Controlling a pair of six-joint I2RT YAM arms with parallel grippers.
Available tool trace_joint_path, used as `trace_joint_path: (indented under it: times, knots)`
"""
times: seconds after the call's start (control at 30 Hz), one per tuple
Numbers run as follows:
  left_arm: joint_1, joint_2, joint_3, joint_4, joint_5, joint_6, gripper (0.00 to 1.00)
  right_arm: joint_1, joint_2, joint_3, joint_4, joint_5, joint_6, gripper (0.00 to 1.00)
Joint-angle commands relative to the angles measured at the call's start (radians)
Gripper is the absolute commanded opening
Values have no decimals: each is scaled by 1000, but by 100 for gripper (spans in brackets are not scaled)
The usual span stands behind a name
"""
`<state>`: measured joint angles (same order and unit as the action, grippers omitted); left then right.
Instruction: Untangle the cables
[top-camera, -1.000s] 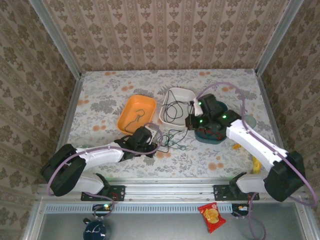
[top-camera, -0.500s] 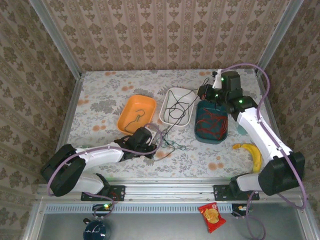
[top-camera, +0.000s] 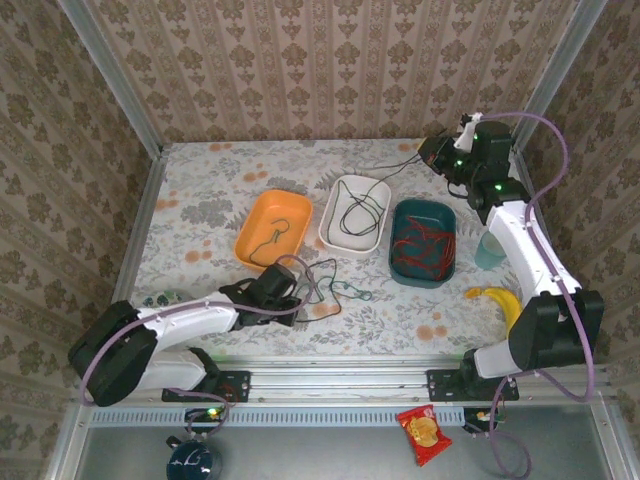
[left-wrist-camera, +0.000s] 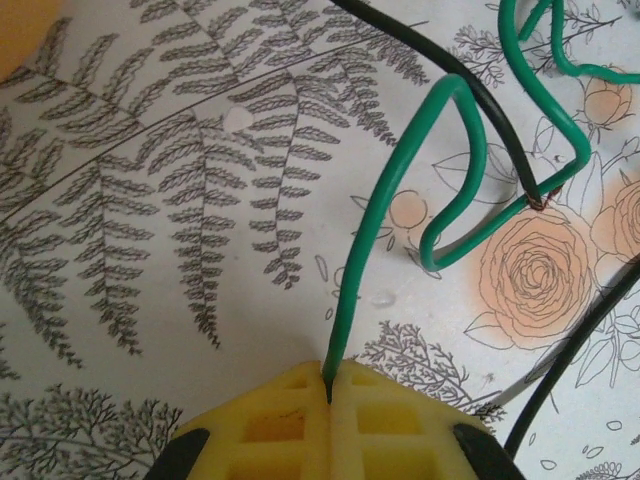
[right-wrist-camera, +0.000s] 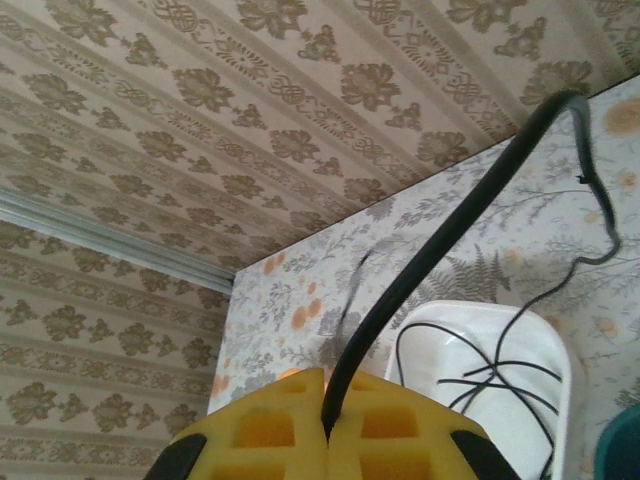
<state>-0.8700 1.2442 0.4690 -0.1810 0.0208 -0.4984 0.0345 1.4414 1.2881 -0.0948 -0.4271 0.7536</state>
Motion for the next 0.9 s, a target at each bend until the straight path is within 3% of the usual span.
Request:
trace_joint_path:
  times: [0.0,0.23,0.47,0.7,0.87]
  knots:
    - [-6,-42,-12,0,-24,-32,0,15,32,30,38,-41,10,0]
    - [-5,-87,7,21,-45,-16,0,71,44,21,-75,54,-113,0]
    - [-6,-59,23,40,-40,-5,0,157,-32,-73,-82,51,-242,0]
    - [-6,-32,28,66,-33,6,0,283,-45,-76,-212,42,-398,0]
    - [-5,-28,28,74,-32,7,0,327,-44,-98,-328,93,-427,0]
